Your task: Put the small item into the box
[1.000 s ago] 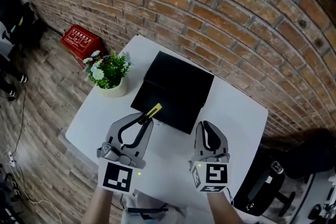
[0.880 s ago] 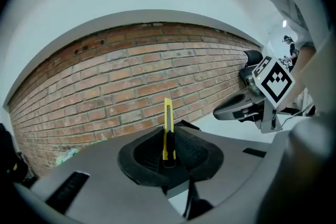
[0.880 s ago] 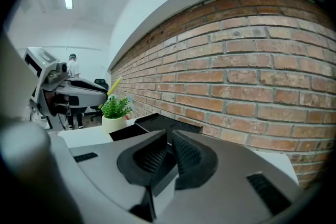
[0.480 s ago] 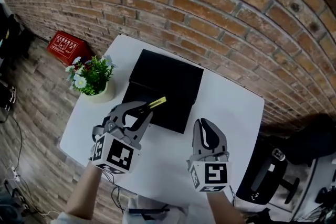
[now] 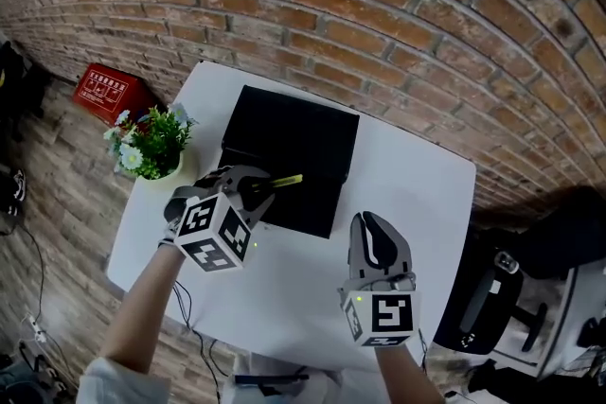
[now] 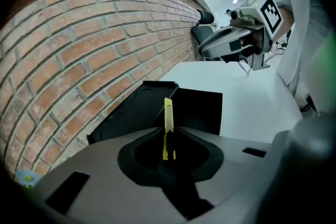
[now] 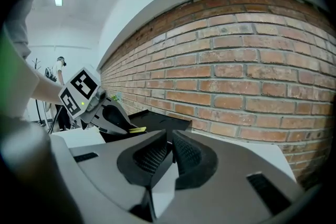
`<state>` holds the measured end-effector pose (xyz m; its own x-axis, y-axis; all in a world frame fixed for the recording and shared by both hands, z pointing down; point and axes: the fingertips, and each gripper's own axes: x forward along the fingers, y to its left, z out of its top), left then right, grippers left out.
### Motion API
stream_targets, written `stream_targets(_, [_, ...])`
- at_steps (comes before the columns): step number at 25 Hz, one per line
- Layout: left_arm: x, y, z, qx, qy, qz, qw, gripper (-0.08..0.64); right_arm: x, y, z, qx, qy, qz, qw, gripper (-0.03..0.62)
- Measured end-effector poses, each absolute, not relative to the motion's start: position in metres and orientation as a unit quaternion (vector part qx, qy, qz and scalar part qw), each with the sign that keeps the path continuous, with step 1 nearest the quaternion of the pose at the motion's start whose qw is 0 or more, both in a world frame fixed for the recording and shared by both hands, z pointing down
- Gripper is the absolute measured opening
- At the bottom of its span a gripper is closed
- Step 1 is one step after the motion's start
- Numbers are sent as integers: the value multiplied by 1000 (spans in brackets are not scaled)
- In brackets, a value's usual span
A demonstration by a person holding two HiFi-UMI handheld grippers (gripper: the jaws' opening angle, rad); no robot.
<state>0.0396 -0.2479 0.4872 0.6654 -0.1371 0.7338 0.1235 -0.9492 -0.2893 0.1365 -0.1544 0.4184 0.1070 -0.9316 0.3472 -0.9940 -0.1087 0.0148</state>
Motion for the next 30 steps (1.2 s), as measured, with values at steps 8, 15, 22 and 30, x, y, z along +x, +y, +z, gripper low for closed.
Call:
stream_targets(8, [50, -244, 531, -856, -81, -490, 142, 67, 140, -152, 425, 742, -645, 136, 121, 61])
stream_targets(15, [50, -243, 554, -826, -115, -538, 124, 67, 144, -151, 428, 744, -641, 142, 119, 60])
stream_targets(22, [51, -243, 562, -823, -103, -549, 107, 67, 149, -148, 431, 747, -638, 147, 118, 60])
stream_targets(30, [50, -250, 550, -841, -58, -526, 112, 97, 146, -152, 431, 737, -649, 146, 122, 60])
